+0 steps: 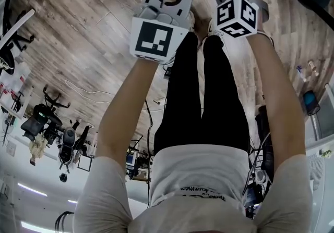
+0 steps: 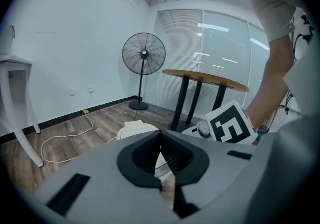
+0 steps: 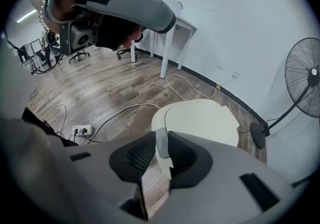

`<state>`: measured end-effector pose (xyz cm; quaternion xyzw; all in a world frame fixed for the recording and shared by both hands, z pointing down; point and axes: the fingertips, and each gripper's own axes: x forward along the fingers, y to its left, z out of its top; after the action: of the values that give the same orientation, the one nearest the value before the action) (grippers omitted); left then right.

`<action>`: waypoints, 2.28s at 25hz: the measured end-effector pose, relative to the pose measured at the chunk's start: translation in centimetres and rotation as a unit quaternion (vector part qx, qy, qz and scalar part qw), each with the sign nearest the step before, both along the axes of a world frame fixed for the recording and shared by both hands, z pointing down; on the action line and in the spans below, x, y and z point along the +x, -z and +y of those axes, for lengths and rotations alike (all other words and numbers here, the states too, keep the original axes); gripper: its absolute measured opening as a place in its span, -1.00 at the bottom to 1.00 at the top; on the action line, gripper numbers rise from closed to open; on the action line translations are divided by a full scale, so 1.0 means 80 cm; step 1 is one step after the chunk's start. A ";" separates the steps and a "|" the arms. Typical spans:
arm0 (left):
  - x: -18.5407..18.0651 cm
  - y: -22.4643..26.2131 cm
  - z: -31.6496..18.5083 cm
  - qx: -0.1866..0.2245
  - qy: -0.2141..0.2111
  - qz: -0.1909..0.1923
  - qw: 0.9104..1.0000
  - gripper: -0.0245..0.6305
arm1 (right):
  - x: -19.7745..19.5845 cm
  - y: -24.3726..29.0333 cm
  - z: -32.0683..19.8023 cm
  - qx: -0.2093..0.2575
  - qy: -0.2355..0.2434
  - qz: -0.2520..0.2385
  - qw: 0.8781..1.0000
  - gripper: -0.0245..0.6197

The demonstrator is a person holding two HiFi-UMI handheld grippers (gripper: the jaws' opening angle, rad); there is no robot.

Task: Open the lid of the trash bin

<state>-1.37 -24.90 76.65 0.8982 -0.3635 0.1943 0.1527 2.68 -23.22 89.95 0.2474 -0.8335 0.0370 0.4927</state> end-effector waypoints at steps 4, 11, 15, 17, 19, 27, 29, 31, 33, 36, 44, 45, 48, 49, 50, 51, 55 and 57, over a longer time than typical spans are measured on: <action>-0.002 -0.017 0.001 -0.004 -0.001 -0.003 1.000 -0.88 | -0.007 -0.021 0.002 -0.008 0.007 0.013 1.000 -0.64; -0.003 -0.036 0.006 -0.011 0.001 -0.004 1.000 -0.88 | -0.006 -0.053 0.004 -0.024 0.010 0.031 0.999 -0.57; -0.001 -0.041 0.005 -0.013 -0.003 -0.007 1.000 -0.88 | -0.007 -0.056 0.003 -0.028 0.015 0.037 0.999 -0.57; -0.001 -0.041 0.004 -0.012 -0.003 -0.007 1.000 -0.88 | -0.006 -0.061 0.006 -0.033 0.018 0.043 0.998 -0.55; -0.002 -0.041 0.002 -0.011 -0.001 -0.006 1.000 -0.88 | -0.004 -0.068 0.009 -0.039 0.021 0.050 0.998 -0.55; -0.008 -0.047 0.001 -0.012 -0.004 -0.008 1.000 -0.88 | -0.008 -0.083 0.017 -0.035 0.024 0.072 0.996 -0.55; -0.008 -0.047 -0.002 -0.009 -0.004 -0.008 1.000 -0.88 | -0.009 -0.084 0.016 -0.036 0.021 0.076 0.996 -0.57; -0.008 -0.045 -0.005 -0.009 -0.004 -0.008 1.000 -0.88 | -0.009 -0.083 0.014 -0.042 0.017 0.073 0.996 -0.54; -0.007 -0.044 -0.006 -0.010 -0.004 -0.011 1.000 -0.88 | -0.010 -0.082 0.012 -0.043 0.016 0.067 0.997 -0.47; -0.007 -0.042 -0.007 -0.006 -0.003 -0.011 1.000 -0.88 | -0.008 -0.080 0.014 -0.043 0.012 0.059 0.997 -0.44; -0.005 -0.018 -0.012 0.002 -0.001 -0.010 1.000 -0.88 | 0.004 -0.043 0.006 -0.037 -0.040 0.013 0.998 -0.50; -0.005 -0.014 -0.014 0.003 -0.001 -0.010 1.000 -0.88 | 0.006 -0.036 0.004 -0.036 -0.047 0.007 0.998 -0.51; -0.001 0.003 -0.024 0.007 0.004 -0.007 1.000 -0.88 | 0.016 -0.011 -0.007 -0.030 -0.065 -0.010 0.997 -0.55; 0.001 0.009 -0.027 0.008 0.005 -0.006 1.000 -0.88 | 0.020 -0.001 -0.010 -0.028 -0.071 -0.016 0.997 -0.55; 0.002 0.016 -0.030 0.010 0.006 -0.005 1.000 -0.88 | 0.024 0.009 -0.014 -0.025 -0.078 -0.023 0.996 -0.57; 0.004 0.023 -0.031 0.012 0.007 -0.004 1.000 -0.88 | 0.028 0.019 -0.016 -0.023 -0.085 -0.030 0.996 -0.57; 0.007 0.053 -0.035 0.022 0.010 0.001 1.000 -0.88 | 0.039 0.060 -0.024 -0.011 -0.111 -0.054 0.992 -0.60; 0.007 0.070 -0.036 0.027 0.014 0.004 1.000 -0.88 | 0.045 0.082 -0.028 -0.003 -0.122 -0.066 0.990 -0.62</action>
<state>-0.77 -27.79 71.09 0.8976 -0.3806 0.1788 0.1325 6.31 -25.50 83.40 0.3430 -0.8273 0.1160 0.4295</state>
